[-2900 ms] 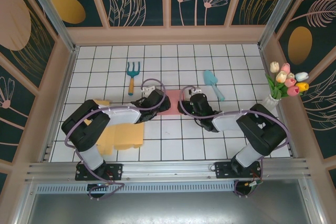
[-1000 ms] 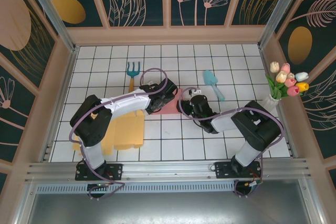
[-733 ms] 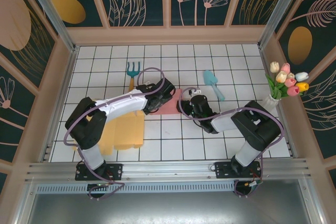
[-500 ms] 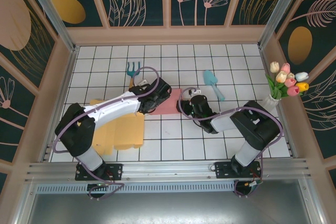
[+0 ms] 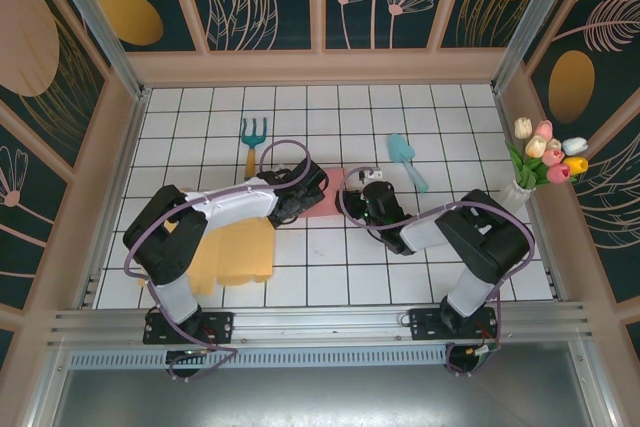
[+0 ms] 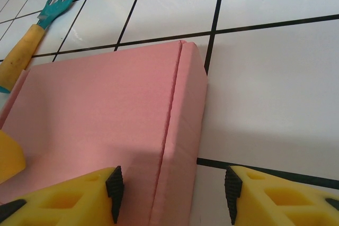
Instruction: Fold the paper box
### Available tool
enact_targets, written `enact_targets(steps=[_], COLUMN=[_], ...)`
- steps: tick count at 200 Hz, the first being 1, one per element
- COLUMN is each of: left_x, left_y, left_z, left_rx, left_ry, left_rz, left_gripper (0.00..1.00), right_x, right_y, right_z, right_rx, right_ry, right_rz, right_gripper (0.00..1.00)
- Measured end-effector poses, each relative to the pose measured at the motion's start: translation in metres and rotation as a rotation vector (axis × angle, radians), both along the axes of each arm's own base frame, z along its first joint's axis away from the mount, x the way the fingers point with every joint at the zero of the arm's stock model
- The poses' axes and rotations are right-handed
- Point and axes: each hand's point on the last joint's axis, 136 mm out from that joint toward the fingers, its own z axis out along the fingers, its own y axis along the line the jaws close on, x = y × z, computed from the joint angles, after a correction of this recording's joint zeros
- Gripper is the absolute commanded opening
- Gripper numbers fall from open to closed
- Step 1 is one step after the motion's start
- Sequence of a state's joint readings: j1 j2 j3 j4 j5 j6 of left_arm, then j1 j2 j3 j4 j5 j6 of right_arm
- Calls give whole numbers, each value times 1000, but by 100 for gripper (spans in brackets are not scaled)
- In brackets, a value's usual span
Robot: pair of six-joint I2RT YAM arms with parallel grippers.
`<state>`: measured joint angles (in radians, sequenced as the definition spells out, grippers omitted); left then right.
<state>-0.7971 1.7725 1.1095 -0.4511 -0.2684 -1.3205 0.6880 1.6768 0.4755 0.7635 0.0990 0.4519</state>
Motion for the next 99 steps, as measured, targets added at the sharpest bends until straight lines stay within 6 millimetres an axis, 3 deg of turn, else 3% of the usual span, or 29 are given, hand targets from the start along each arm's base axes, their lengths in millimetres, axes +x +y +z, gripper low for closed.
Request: enact_targets(steps=[99], left_x=[4], left_y=[8], left_z=[11], left_rx=[41], left_ry=[-15], left_rz=[42], left_gripper=[99], right_x=[0], right_y=[0], right_z=[0], right_rx=[1], right_ry=[-2], right_rz=[0], right_gripper=[56])
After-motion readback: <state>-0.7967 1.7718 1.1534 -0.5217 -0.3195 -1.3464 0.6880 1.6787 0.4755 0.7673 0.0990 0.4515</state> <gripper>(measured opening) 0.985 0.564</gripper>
